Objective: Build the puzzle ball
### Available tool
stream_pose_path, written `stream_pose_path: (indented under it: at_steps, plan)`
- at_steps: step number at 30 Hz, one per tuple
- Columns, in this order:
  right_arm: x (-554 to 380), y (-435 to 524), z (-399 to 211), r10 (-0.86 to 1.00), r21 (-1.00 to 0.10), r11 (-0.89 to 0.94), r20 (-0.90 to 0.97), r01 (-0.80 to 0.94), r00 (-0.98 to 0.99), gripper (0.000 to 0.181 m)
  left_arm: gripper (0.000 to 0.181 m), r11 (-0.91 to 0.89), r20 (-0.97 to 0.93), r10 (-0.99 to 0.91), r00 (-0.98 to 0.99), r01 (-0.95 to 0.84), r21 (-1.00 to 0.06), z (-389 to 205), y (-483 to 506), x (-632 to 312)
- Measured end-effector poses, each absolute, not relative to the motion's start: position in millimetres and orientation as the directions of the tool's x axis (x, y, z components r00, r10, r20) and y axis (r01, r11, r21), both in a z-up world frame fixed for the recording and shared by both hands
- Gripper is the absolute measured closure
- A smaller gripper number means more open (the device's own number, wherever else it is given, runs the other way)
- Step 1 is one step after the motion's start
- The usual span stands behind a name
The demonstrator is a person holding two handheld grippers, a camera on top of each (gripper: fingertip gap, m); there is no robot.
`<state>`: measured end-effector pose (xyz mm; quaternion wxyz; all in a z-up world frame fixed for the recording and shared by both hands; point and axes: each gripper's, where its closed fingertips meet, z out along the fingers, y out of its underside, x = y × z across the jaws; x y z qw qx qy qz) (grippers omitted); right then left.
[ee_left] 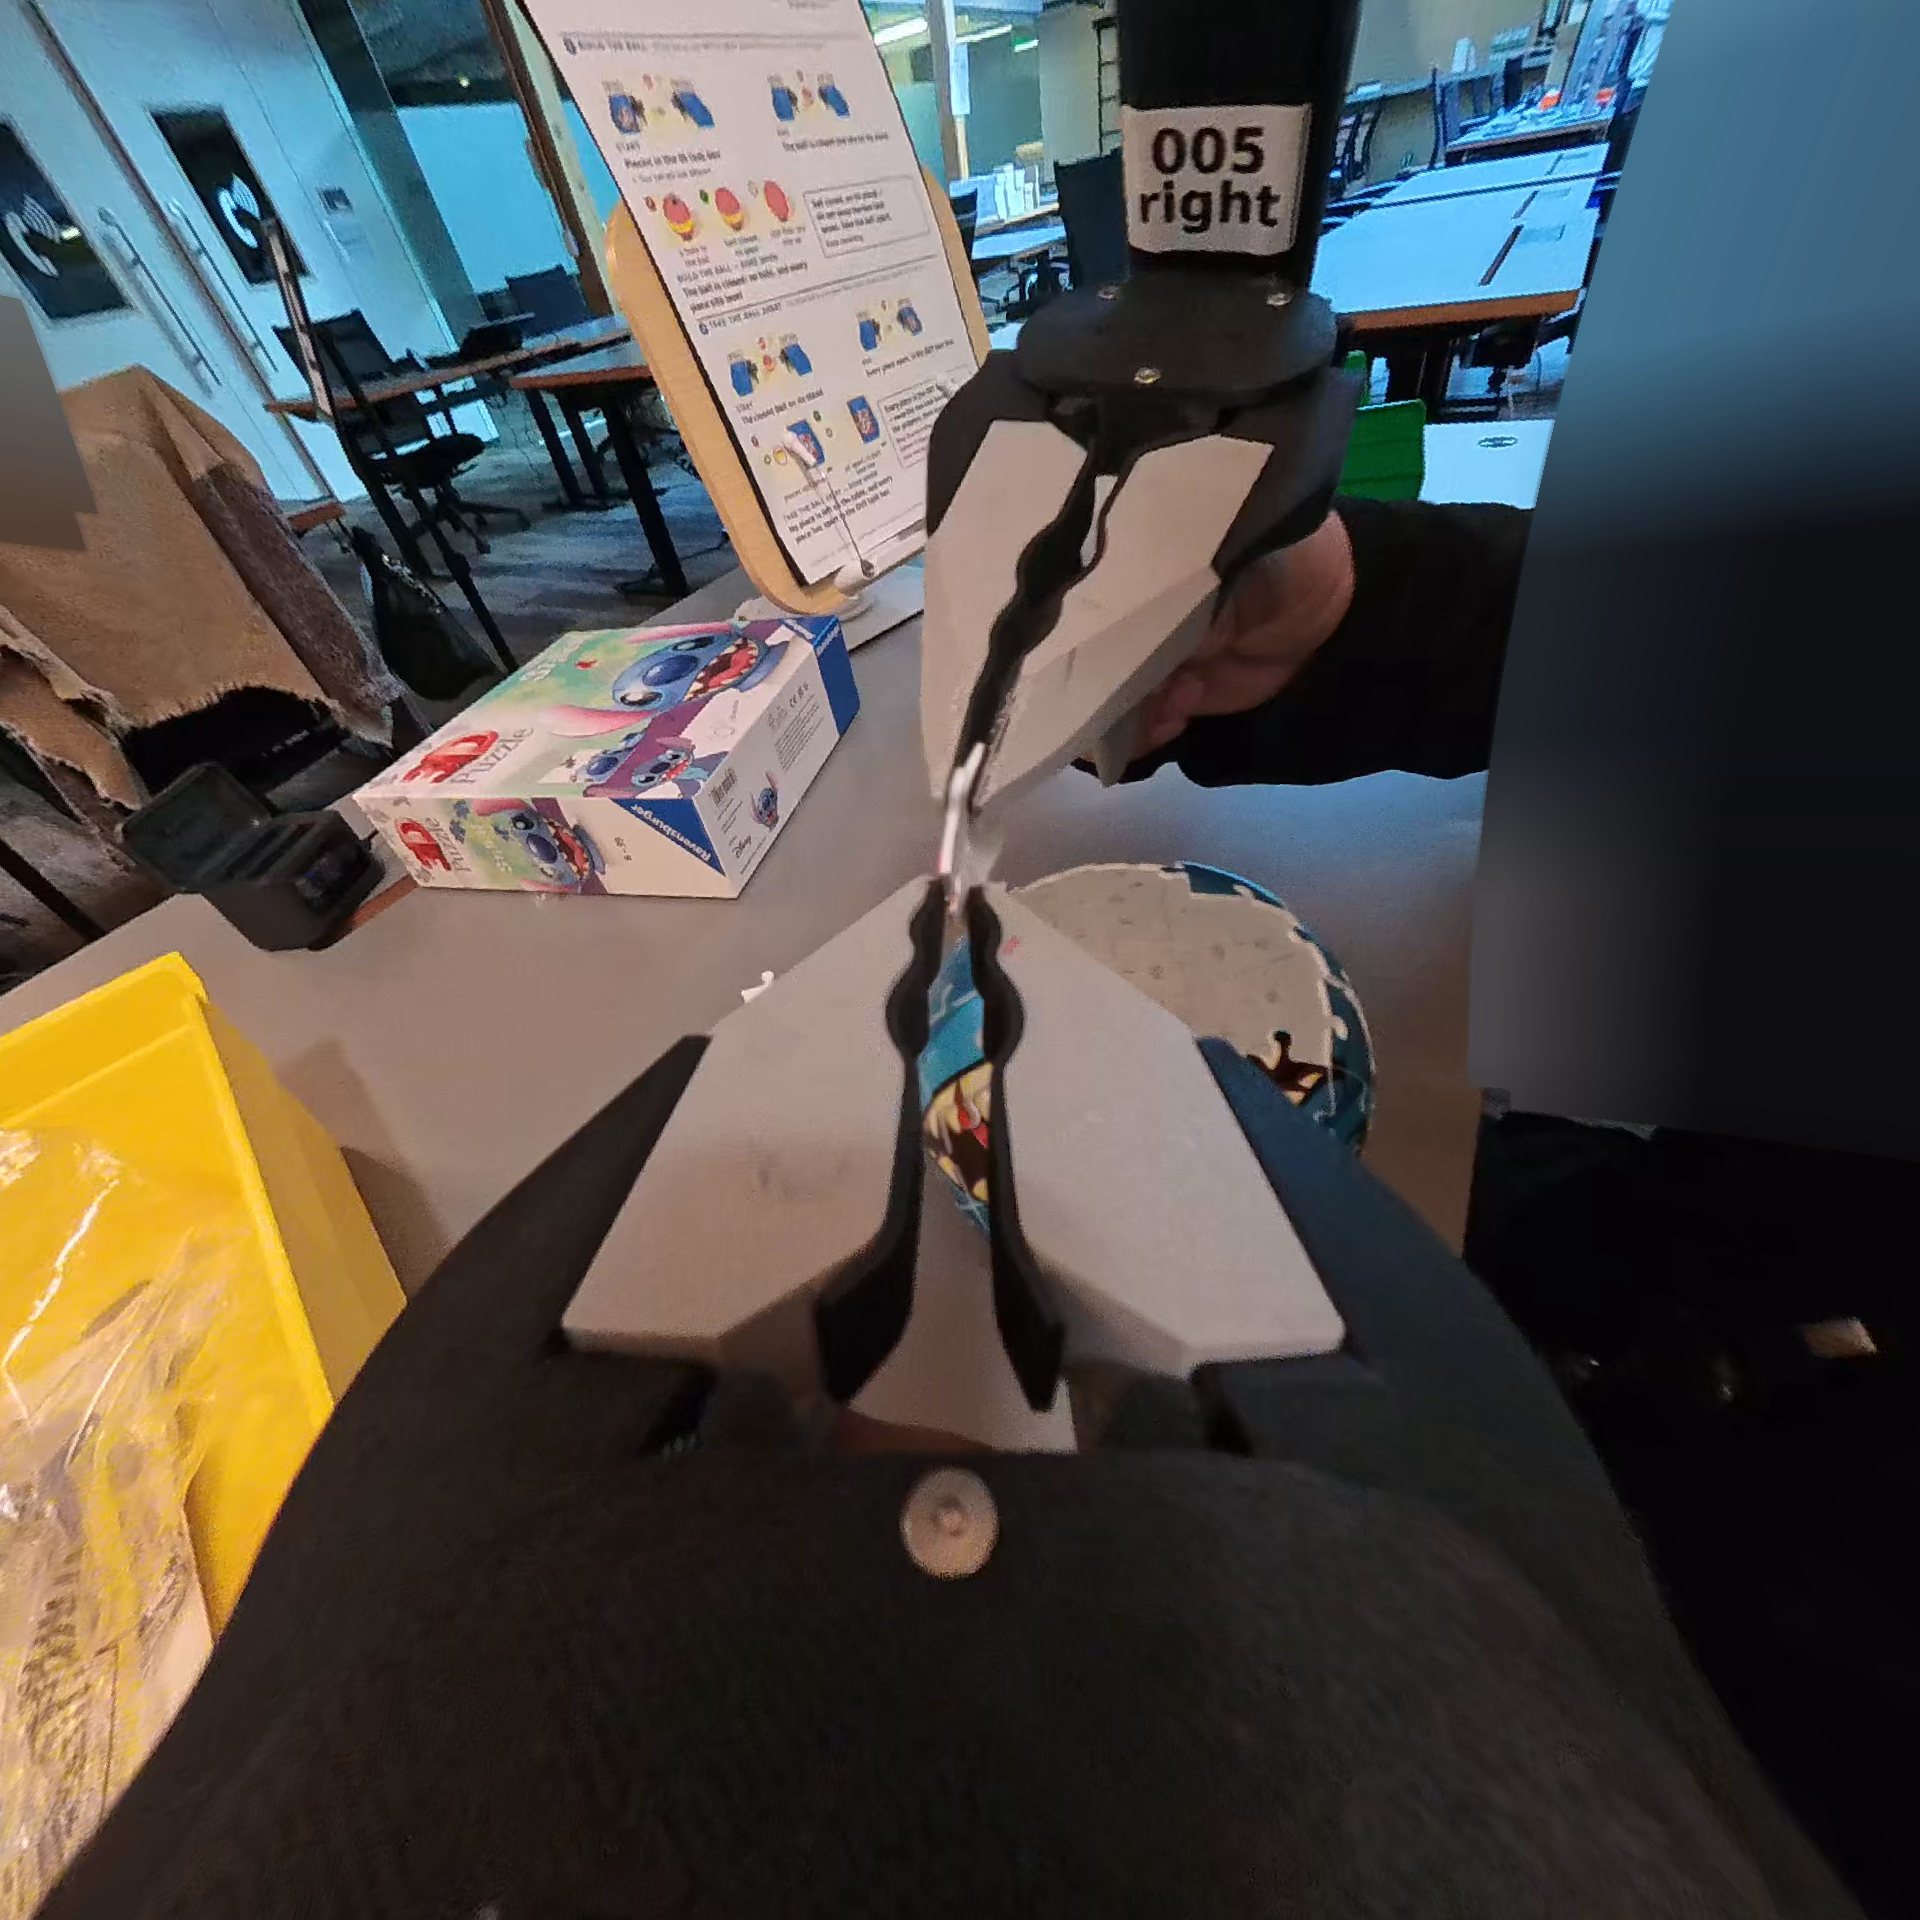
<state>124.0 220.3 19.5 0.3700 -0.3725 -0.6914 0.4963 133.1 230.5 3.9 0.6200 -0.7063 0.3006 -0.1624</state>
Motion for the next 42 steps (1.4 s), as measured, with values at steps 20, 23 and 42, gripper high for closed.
stream_pose_path:
  at_steps: [20, 23, 42]
  plan:
    - [162.6, 195.3, -28.2, -0.005, -0.012, 0.997, 0.973, -0.074, -0.23, 0.181, 0.149, 0.07, -0.261, -0.536, 0.803, -0.266, -0.961, -19.3, 198.5, 90.0]
    - [158.8, 204.5, -30.5, -0.024, 0.003, 0.997, 0.965, -0.082, -0.263, 0.181, 0.149, 0.064, -0.24, -0.534, 0.811, -0.244, -0.968, -20.4, 198.5, 83.6]
    - [146.4, 213.7, -35.3, 0.007, -0.127, 0.955, 0.913, -0.268, -0.407, 0.181, 0.15, -0.026, -0.145, -0.666, 0.732, -0.217, -0.976, -51.3, 203.0, 109.7]
